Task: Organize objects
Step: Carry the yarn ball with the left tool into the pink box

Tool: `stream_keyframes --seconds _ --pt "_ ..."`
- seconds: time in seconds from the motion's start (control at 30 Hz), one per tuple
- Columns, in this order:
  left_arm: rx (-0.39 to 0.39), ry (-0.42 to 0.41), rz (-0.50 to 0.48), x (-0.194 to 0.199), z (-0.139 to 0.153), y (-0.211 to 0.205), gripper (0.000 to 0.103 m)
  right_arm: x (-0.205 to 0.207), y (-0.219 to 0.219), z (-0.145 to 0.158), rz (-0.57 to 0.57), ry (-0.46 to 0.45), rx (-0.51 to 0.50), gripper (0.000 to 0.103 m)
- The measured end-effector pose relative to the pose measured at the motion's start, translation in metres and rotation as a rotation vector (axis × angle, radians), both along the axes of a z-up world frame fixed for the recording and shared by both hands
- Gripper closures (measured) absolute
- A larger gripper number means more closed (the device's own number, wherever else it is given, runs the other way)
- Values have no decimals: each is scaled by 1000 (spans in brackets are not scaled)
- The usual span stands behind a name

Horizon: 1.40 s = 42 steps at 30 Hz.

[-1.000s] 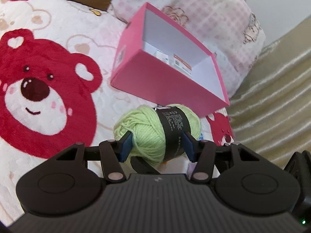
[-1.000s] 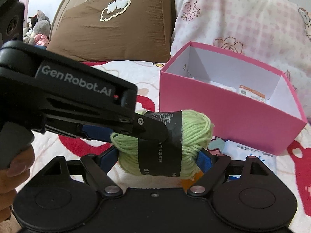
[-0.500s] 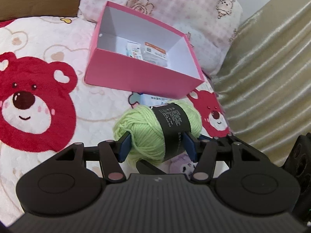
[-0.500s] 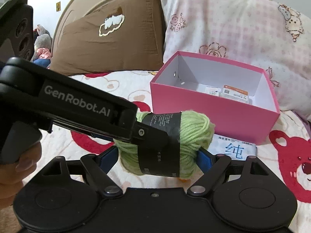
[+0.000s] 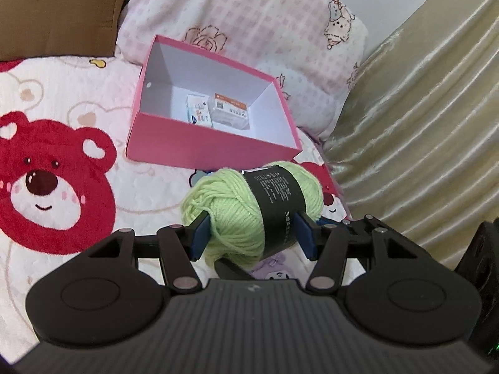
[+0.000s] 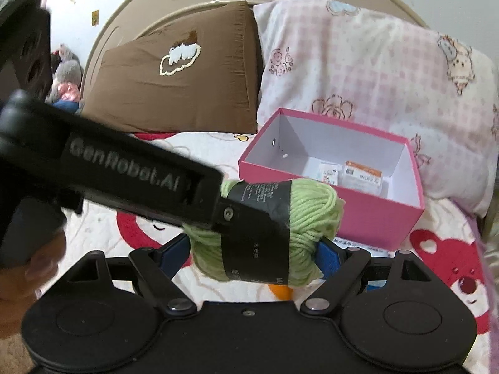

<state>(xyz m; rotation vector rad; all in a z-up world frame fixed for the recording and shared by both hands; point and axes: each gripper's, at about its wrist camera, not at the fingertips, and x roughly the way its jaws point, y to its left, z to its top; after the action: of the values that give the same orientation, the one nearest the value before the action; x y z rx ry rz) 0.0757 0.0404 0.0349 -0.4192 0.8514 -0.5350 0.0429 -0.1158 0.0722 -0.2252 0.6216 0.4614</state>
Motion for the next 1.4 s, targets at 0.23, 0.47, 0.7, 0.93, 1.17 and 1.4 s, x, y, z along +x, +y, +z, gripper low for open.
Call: stream_keyframes --seconds 0.23,0.47,0.7,0.93,1.17,1.4 --pt "6 -21 8 -2 13 -4 48 1 -4 8 1 10 -2 16" --pt "38 -39 -31 3 27 -18 48 6 -8 27 -33 -12 -3 18" --pt "60 -55 -37 11 48 -35 48 14 -28 50 -29 0 37 21" --pt "87 -77 -43 37 72 -58 48 40 -49 69 -13 -3 55 28" --pt "98 -74 -54 78 83 -75 48 79 -64 82 -19 14 73 30" --pt "116 -69 -27 129 83 -92 48 143 -84 89 -42 103 131 31"
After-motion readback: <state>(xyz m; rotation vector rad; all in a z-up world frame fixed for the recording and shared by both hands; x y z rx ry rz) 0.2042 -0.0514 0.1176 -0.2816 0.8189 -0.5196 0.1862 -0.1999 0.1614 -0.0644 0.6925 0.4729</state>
